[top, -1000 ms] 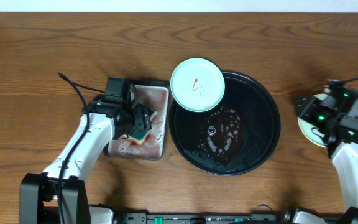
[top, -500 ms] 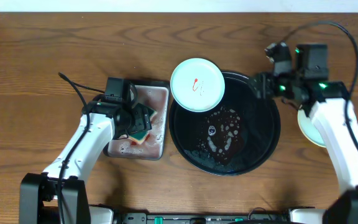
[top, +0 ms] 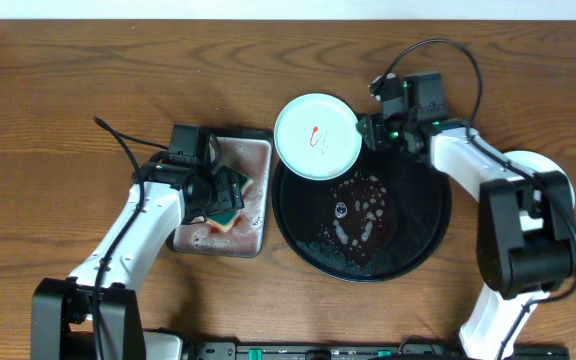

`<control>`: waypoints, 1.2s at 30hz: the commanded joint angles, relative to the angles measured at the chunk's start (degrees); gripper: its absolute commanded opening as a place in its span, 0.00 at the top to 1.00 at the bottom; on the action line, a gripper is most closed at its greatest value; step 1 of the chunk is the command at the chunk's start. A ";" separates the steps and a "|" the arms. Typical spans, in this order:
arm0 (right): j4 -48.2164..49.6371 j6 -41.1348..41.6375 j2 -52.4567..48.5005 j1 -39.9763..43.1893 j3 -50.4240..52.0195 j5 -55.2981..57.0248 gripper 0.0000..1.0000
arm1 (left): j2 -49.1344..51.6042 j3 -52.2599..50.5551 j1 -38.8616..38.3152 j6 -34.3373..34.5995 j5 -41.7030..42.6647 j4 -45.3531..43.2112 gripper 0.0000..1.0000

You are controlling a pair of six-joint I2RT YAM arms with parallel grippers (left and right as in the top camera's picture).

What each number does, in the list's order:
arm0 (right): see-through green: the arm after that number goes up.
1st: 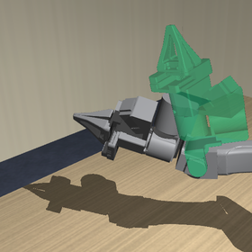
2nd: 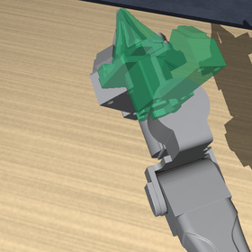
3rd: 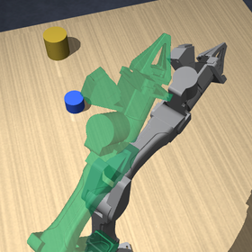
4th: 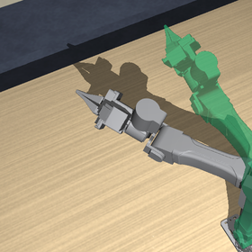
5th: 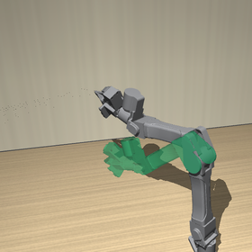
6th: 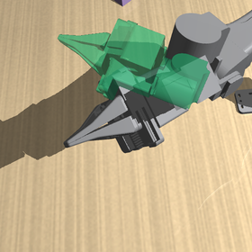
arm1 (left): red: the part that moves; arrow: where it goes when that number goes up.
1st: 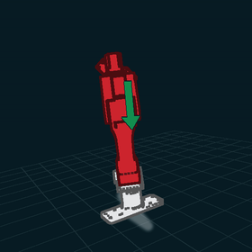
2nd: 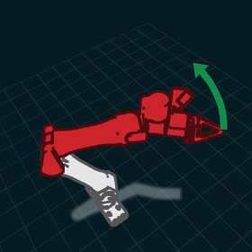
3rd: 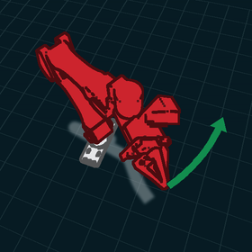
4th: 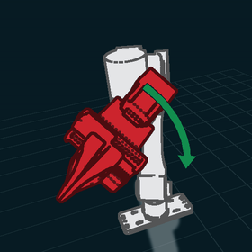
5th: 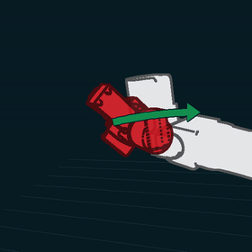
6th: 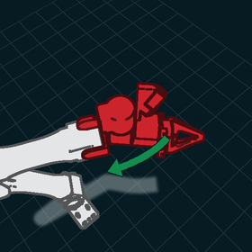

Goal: Clean dirty plates on tray and stack at the side
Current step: 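Grasp the last pale green plate rim and pull it to tray center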

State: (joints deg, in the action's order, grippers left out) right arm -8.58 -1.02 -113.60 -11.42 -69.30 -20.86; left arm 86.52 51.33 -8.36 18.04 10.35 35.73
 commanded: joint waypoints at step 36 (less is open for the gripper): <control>-27.30 3.58 12.17 1.03 8.63 5.62 0.99 | 0.31 -0.52 0.13 -1.42 -1.18 -5.88 0.16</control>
State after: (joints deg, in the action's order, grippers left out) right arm -36.99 2.52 -101.03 -9.67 -62.54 -15.35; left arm 86.52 51.33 -8.36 17.96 10.22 30.24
